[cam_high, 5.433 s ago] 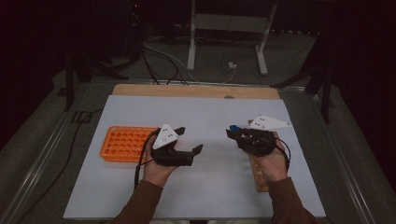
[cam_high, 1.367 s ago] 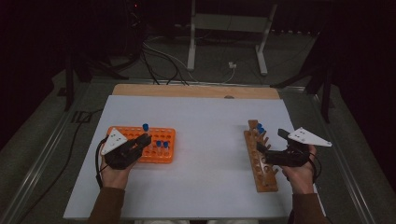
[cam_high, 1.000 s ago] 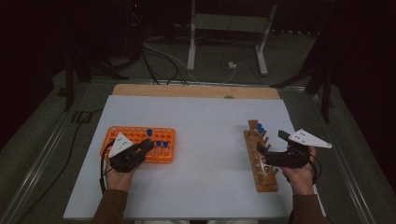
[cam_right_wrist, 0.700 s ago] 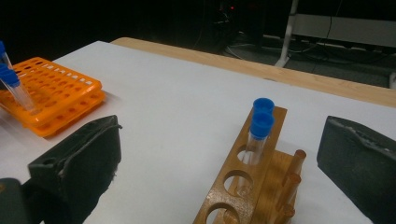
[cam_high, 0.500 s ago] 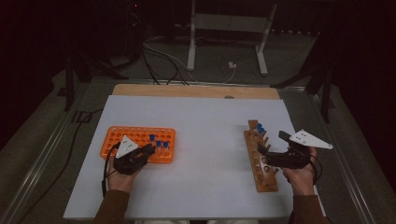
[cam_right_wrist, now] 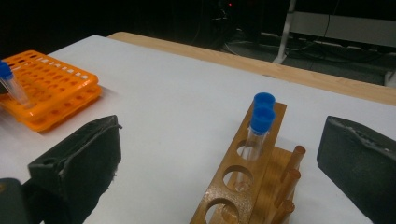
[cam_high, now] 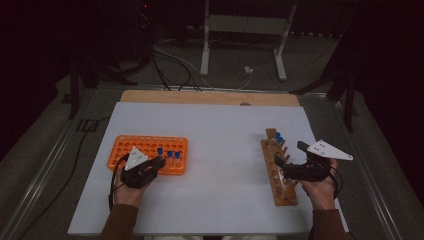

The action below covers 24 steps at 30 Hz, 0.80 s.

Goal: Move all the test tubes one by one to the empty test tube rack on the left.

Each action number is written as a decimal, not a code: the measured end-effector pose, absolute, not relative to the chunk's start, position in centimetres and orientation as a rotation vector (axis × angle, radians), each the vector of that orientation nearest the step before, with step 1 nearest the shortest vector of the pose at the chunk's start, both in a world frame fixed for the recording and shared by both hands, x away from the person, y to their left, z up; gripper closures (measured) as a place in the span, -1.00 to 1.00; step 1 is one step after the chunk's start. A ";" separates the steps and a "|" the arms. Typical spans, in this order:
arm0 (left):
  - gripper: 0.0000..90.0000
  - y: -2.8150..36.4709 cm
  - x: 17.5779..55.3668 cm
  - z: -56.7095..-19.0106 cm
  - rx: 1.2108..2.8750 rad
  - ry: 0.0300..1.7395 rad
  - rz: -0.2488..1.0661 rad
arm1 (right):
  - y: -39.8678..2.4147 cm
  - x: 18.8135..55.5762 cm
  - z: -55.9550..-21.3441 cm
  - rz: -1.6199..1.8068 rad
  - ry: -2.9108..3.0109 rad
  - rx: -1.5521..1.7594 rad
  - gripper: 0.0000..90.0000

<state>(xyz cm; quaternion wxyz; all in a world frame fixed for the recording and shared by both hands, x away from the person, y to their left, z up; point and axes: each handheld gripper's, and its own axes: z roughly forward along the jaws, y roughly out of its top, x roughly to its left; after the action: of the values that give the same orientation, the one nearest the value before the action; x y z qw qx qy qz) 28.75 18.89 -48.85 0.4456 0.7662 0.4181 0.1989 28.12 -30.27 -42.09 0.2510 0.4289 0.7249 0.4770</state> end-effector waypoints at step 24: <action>0.47 18.8 28.0 -49.2 1.929 1.052 0.486 | -30.5 28.8 -43.0 1.238 1.983 1.203 -1.00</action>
<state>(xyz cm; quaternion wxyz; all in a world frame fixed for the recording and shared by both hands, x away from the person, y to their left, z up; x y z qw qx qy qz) 28.02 18.79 -49.22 0.4312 0.7734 0.4219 0.1948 28.82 -30.52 -42.95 0.2535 0.4428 0.7295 0.4555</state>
